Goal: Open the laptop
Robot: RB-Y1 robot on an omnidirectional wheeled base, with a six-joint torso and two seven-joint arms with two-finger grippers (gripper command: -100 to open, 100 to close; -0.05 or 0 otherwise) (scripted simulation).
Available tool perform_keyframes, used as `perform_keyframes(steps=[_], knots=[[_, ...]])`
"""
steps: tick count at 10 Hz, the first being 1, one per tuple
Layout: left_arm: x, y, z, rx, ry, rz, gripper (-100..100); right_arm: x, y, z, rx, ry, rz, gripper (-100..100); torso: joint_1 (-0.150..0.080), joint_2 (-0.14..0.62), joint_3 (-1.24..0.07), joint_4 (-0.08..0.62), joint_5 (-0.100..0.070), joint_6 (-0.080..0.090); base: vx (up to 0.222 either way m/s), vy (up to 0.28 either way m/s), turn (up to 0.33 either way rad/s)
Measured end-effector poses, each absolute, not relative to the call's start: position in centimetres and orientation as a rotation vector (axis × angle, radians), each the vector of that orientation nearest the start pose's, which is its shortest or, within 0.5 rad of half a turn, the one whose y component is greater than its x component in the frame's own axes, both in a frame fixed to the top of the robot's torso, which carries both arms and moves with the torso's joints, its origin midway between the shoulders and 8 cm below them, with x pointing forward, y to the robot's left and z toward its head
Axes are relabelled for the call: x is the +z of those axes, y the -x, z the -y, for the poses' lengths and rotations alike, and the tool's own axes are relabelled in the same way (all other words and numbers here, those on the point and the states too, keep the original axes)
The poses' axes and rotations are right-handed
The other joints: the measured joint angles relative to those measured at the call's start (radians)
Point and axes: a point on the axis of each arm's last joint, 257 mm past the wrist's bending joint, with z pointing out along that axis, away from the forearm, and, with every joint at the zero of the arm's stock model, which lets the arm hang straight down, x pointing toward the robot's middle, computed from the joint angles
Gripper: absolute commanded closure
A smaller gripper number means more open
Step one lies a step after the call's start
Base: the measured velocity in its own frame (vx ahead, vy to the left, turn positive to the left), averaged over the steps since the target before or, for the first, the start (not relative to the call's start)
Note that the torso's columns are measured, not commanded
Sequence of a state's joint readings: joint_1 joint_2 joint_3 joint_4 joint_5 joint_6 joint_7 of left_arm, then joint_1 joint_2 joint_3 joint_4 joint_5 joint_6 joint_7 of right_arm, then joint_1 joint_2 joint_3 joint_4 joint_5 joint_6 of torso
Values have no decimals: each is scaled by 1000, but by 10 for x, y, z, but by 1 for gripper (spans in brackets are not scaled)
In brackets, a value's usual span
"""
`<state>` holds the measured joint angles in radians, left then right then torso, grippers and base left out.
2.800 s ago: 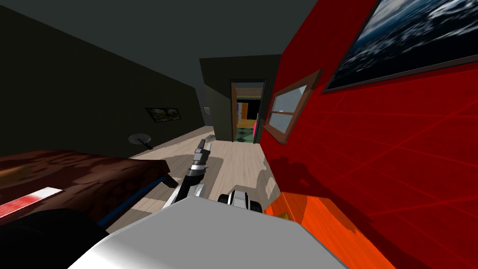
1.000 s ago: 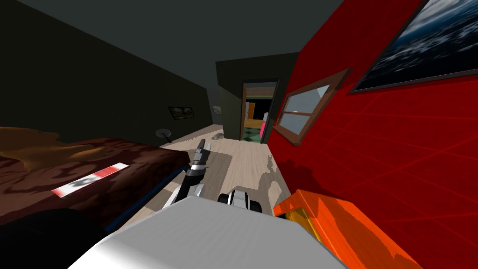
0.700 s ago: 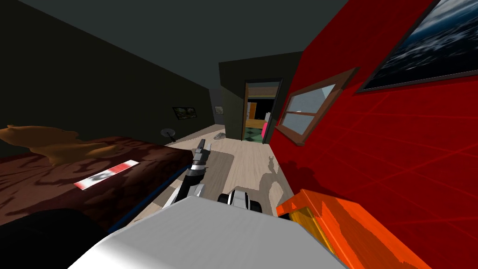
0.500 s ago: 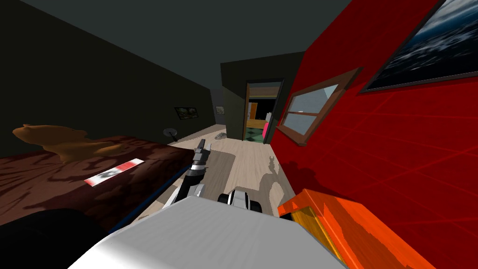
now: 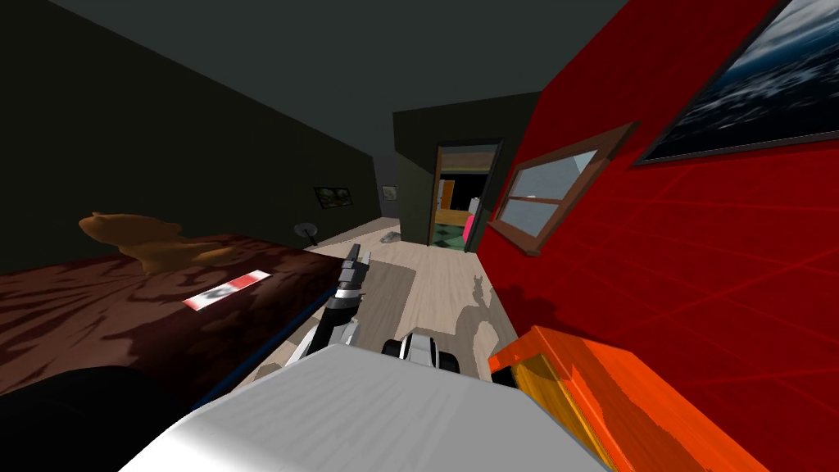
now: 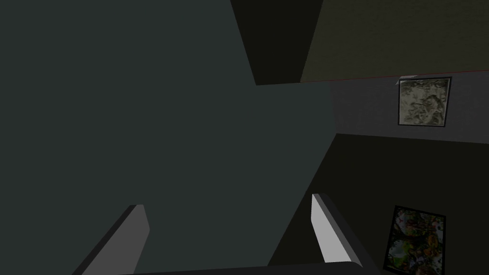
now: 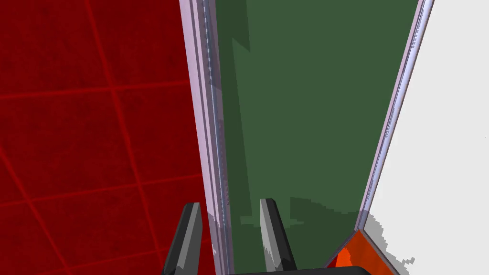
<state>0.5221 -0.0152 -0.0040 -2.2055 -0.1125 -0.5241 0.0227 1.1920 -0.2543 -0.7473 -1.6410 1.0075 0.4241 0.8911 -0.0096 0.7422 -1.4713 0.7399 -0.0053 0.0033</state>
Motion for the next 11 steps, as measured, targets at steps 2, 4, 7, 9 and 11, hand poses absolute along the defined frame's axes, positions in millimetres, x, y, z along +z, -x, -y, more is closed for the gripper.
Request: perform_keyframes(steps=[2, 4, 7, 9, 11], knots=[[-13, -354, -271, -1237, 663, -712, 0, -211, 208, 737, -2072, -96, -2412, 100, -6, 4, 4, 1, -4, 1, -108, 5, 24], [-13, -354, -270, -1237, 663, -712, 0, -219, 194, 737, -2105, -107, -2395, 100, -7, 6, 7, 2, -8, 2, -151, 15, 70], [-13, -354, -271, -1237, 663, -712, 0, -232, 171, 736, -2159, -123, -2369, 100, -14, 7, 8, 2, -11, 3, -109, 4, 42], [-13, -354, -271, -1237, 663, -712, 0, -238, 154, 734, -2201, -125, -2338, 100, -16, 7, 9, 3, -13, 5, -127, 28, 32], [-13, -354, -271, -1237, 663, -712, 0, -247, 133, 732, -2245, -109, -2318, 100, -18, 10, 10, 3, -13, 6, -113, 1, 12]])
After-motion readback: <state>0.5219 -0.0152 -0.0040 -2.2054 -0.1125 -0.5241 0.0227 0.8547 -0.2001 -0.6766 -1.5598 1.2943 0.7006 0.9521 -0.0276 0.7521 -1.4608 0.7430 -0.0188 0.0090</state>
